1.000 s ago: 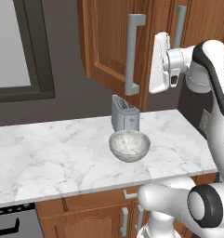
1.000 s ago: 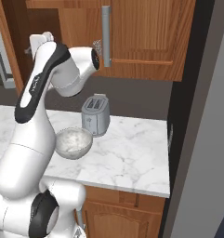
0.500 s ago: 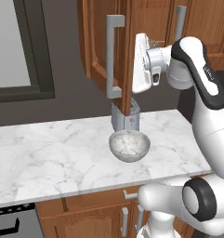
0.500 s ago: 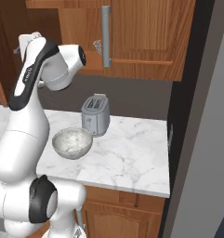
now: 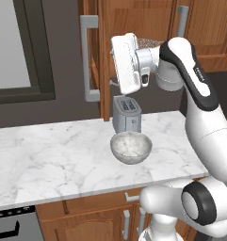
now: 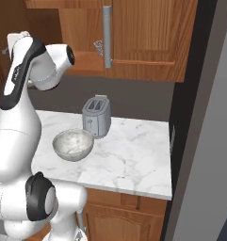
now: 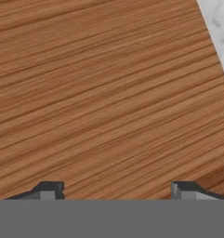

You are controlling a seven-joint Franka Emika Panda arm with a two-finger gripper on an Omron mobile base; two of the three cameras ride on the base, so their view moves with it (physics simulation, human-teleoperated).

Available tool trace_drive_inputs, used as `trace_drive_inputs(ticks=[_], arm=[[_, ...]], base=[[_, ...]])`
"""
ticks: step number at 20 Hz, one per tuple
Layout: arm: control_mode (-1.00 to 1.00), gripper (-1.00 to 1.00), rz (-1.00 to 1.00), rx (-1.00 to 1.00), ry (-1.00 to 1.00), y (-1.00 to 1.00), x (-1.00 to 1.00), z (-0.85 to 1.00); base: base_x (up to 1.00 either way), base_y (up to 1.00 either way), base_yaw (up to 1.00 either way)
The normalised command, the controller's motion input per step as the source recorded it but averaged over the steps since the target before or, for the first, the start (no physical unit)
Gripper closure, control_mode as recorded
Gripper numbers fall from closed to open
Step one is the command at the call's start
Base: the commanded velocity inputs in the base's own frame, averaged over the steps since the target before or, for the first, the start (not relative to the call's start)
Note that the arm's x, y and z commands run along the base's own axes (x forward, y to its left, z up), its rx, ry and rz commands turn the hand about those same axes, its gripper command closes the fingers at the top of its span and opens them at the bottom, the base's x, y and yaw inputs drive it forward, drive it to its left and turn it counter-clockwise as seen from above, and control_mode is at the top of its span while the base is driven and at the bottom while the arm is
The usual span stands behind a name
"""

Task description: Open the cabinet and setup a tea strainer by placing it in the bowl upright.

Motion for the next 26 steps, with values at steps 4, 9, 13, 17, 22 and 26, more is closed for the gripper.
trace_drive_inputs(ticks=[4,9,13,17,22,26], arm=[[-1.0,-1.0,0.0,0.0,0.0,0.15,0.0,-0.11],[-1.0,-1.0,0.0,-0.03,0.02,-0.42,0.02,-0.16],[-1.0,-1.0,0.0,-0.17,-0.03,-0.84,0.0,-0.06],[-1.0,-1.0,0.0,-0.31,-0.13,-0.94,0.0,-0.06],[-1.0,-1.0,0.0,-0.49,-0.21,-0.82,0.02,-0.06],[-1.0,-1.0,0.0,-0.56,-0.16,-0.82,0.15,-0.11]], base=[[0.0,0.0,0.0],[0.0,0.0,0.0],[0.0,0.0,0.0],[0.0,0.0,0.0],[0.0,0.0,0.0],[0.0,0.0,0.0]])
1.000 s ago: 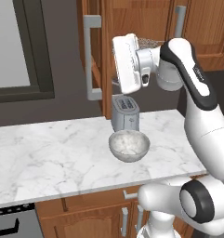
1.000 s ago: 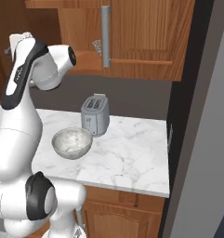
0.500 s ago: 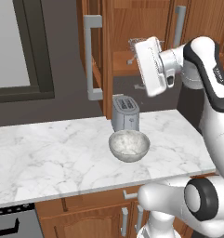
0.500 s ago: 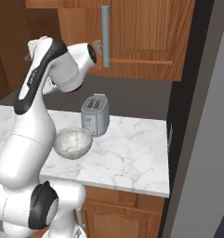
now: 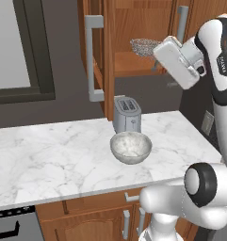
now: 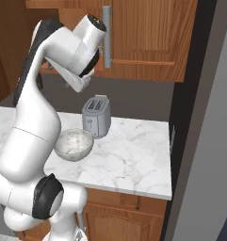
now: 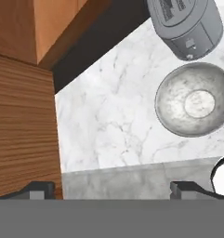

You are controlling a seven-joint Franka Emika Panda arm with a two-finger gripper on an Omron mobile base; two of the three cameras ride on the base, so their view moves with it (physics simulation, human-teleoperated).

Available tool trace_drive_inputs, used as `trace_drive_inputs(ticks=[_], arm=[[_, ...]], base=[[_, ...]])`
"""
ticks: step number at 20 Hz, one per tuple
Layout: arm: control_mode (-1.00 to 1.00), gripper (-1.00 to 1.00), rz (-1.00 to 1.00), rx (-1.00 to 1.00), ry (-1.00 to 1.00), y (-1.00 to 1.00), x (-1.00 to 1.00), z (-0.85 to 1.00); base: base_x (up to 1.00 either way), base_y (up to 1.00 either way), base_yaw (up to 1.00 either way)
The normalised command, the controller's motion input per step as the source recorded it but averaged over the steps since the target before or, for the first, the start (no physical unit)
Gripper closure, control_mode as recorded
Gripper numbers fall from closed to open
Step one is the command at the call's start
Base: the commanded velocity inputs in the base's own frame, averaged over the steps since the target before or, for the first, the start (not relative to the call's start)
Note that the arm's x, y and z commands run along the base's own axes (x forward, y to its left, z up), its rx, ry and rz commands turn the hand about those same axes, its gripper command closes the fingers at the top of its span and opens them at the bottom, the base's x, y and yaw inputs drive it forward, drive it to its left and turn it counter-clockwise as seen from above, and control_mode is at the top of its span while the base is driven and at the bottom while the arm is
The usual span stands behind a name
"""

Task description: Open the cabinet and setup a tea strainer by placing it in the bowl upright.

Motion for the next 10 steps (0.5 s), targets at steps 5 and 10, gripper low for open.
trace_drive_inputs(ticks=[5,10], arm=[[-1.0,-1.0,0.01,-0.54,-0.24,-0.86,0.04,-0.21],[-1.0,-1.0,0.04,-0.54,-0.42,-0.73,0.0,-0.16]], base=[[0.0,0.0,0.0],[0.0,0.0,0.0]])
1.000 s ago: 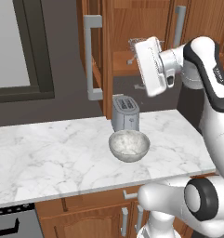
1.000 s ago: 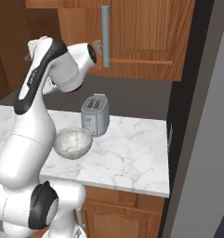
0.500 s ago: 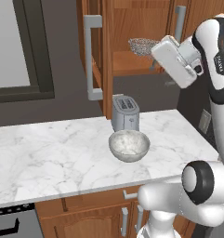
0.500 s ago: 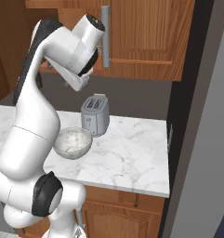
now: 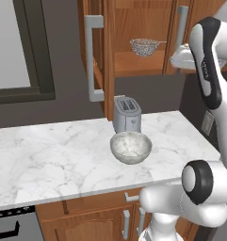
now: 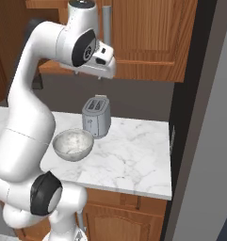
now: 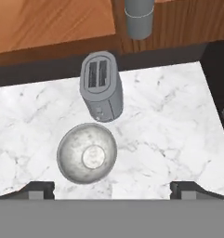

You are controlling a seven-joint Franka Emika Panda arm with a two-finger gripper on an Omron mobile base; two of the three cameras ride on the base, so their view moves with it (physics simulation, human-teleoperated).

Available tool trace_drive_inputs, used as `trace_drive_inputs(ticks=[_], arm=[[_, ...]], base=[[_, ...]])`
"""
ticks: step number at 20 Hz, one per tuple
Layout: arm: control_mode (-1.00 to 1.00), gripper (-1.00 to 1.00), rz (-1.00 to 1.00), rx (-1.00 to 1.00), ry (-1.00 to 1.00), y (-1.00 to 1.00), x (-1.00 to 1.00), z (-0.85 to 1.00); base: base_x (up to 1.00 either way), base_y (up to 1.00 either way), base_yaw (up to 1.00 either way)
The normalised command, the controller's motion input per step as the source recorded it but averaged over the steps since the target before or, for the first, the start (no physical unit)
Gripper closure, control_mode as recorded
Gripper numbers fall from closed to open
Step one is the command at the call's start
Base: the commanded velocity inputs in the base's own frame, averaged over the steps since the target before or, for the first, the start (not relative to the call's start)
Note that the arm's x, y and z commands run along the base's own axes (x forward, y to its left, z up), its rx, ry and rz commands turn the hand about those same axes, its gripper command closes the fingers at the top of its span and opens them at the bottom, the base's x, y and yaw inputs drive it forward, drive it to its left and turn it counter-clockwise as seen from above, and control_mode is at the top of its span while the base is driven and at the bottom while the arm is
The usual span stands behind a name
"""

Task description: Open the cabinet and setup a tea strainer by placing it in the bowl upright.

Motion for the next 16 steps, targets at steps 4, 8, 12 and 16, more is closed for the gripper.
trace_drive_inputs(ticks=[4,8,12,16], arm=[[-1.0,-1.0,0.0,-0.5,-0.5,-0.28,0.0,-0.05],[-1.0,-1.0,0.0,-0.27,-0.32,0.0,0.09,0.51],[-1.0,-1.0,-0.08,0.06,-0.22,-0.01,0.13,0.81],[-1.0,-1.0,-0.16,0.46,-0.01,-0.02,0.01,0.49]], base=[[0.0,0.0,0.0],[0.0,0.0,0.0],[0.0,0.0,0.0],[0.0,0.0,0.0]])
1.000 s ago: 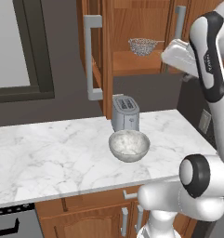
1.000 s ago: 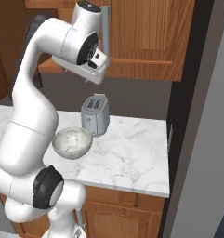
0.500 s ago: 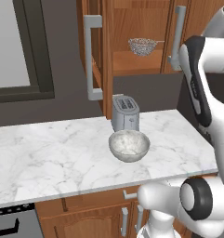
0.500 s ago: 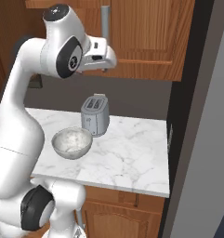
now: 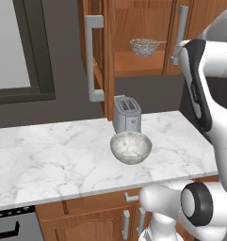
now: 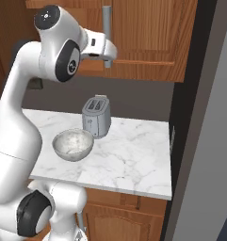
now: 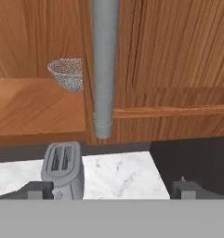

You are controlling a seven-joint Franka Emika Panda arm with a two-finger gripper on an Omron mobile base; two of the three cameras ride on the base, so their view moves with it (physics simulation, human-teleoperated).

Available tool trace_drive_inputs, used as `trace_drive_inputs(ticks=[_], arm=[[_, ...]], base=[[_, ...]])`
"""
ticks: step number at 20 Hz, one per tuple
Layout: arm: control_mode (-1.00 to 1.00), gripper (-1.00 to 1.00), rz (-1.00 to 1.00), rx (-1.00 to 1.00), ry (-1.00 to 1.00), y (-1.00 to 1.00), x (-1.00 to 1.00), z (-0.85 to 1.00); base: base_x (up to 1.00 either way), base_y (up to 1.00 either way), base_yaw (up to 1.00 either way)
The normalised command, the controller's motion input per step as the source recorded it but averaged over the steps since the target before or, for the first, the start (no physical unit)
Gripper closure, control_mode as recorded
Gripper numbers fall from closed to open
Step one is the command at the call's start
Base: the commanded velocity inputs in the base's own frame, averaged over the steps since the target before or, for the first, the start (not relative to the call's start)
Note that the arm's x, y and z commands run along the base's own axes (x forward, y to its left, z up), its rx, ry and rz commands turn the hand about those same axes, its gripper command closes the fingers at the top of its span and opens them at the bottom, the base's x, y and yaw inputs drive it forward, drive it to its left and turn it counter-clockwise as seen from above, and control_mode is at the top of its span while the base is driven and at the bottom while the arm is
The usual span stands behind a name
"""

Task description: Open the cabinet and setup a tea strainer by placing it in the bowl upright.

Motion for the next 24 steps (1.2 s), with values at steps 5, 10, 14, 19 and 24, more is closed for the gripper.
trace_drive_inputs(ticks=[5,10,14,19,24], arm=[[-1.0,-1.0,-0.09,0.27,-0.01,0.05,0.03,0.16],[-1.0,-1.0,0.0,-0.01,-0.06,0.01,0.24,-0.03],[-1.0,-1.0,0.0,-0.09,-0.13,0.0,0.33,-0.07],[-1.0,-1.0,0.0,-0.03,-0.05,-0.03,0.3,0.0],[-1.0,-1.0,0.0,0.0,0.0,-0.07,0.4,0.0]], base=[[0.0,0.0,0.0],[0.0,0.0,0.0],[0.0,0.0,0.0],[0.0,0.0,0.0],[0.0,0.0,0.0]])
